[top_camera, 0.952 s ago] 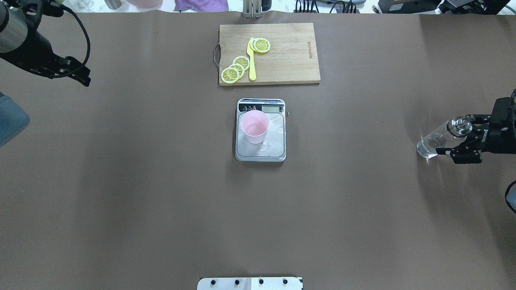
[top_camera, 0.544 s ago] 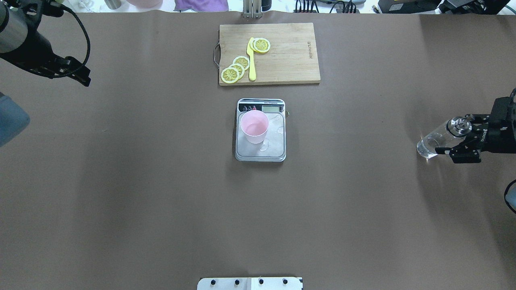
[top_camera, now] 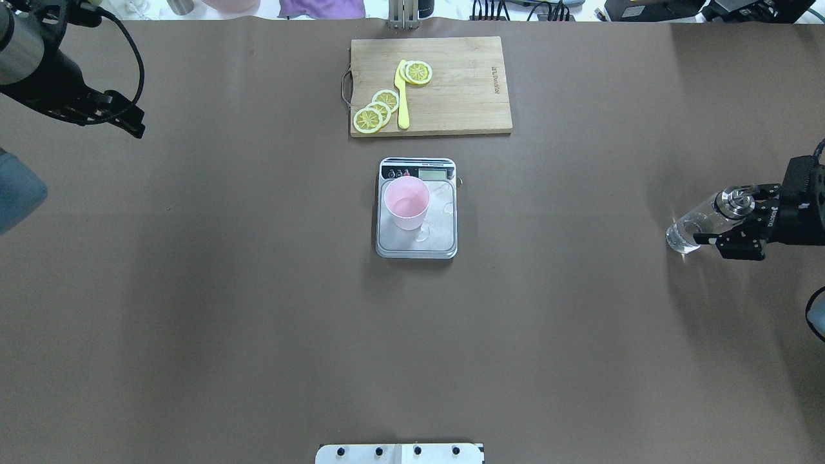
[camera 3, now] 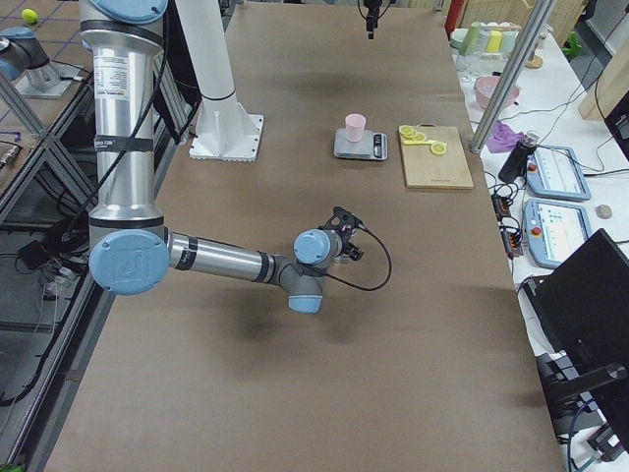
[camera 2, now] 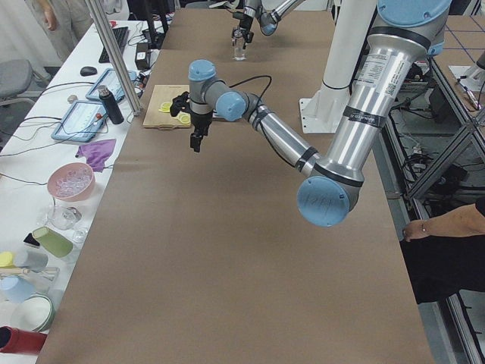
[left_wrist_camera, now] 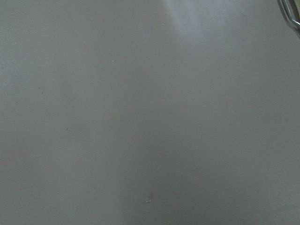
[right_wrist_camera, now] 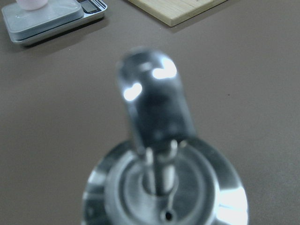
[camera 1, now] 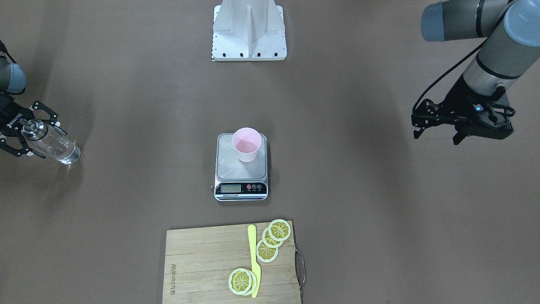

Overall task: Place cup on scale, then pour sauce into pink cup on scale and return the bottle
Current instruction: 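Close the right gripper around the sauce bottle's metal lid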

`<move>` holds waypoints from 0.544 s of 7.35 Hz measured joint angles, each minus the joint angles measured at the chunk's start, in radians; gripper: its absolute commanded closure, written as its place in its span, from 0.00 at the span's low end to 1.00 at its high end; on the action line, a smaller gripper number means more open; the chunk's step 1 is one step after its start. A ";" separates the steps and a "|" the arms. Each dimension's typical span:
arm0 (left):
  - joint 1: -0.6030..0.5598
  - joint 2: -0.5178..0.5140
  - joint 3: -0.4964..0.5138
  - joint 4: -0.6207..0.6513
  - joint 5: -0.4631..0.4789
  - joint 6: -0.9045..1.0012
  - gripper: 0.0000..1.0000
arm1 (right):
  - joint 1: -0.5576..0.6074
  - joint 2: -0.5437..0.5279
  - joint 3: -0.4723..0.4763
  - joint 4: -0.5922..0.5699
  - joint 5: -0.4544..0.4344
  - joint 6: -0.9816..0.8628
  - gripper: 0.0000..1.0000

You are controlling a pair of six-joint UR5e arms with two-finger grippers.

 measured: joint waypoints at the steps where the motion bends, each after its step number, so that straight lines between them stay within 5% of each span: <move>1: 0.000 0.000 0.000 0.000 0.000 0.000 0.05 | 0.000 -0.001 -0.001 0.000 0.000 0.000 0.45; 4: 0.000 0.000 0.002 0.000 0.001 0.001 0.05 | 0.000 -0.001 0.006 -0.001 0.000 0.005 0.46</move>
